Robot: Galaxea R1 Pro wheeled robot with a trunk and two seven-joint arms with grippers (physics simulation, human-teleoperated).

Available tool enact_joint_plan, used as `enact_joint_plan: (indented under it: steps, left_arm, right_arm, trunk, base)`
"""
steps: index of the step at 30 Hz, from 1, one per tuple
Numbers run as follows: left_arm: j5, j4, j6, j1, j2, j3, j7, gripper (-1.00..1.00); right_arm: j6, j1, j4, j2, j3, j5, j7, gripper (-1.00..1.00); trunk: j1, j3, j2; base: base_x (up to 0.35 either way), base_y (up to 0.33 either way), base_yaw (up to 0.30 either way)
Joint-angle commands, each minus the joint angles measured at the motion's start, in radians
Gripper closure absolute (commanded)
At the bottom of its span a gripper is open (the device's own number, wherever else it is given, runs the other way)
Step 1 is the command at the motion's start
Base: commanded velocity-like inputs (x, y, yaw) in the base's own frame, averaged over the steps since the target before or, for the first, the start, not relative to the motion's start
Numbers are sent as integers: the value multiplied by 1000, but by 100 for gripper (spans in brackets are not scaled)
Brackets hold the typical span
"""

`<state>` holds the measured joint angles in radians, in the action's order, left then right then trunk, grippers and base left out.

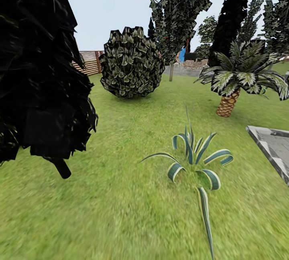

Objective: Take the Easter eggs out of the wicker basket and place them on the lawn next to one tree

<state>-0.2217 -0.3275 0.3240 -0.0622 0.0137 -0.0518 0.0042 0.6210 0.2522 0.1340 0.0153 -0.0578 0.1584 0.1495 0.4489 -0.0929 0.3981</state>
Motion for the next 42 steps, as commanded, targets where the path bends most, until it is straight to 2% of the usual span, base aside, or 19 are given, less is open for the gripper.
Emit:
enact_joint_plan:
  steps: [1, 5, 18, 31, 42]
  left_arm:
    - [-2, 0, 2, -1, 0, 0, 0, -100]
    - [-2, 1, 1, -1, -2, 0, 0, -100]
    - [-1, 1, 2, -1, -4, 0, 0, -100]
    - [-2, 3, 2, -1, -4, 0, 0, -100]
    - [-1, 4, 4, -1, -4, 0, 0, -100]
  right_arm:
    - [4, 1, -1, 0, -7, 8, 2, -100]
    - [5, 1, -1, 0, -7, 7, 2, -100]
    - [4, 1, -1, 1, -8, 7, 1, -100]
    - [4, 1, -1, 1, -8, 7, 1, -100]
    - [5, 1, -1, -1, -8, 8, 1, -100]
  trunk:
    - [1, -2, 2]
    - [1, -2, 2]
    - [1, -2, 2]
    - [1, -2, 2]
    - [1, 4, 2]
  base:
    - [339, 0, 0]
    - [339, 0, -49]
    - [340, 0, -219]
    - [339, 0, -22]
    - [102, 33, -167]
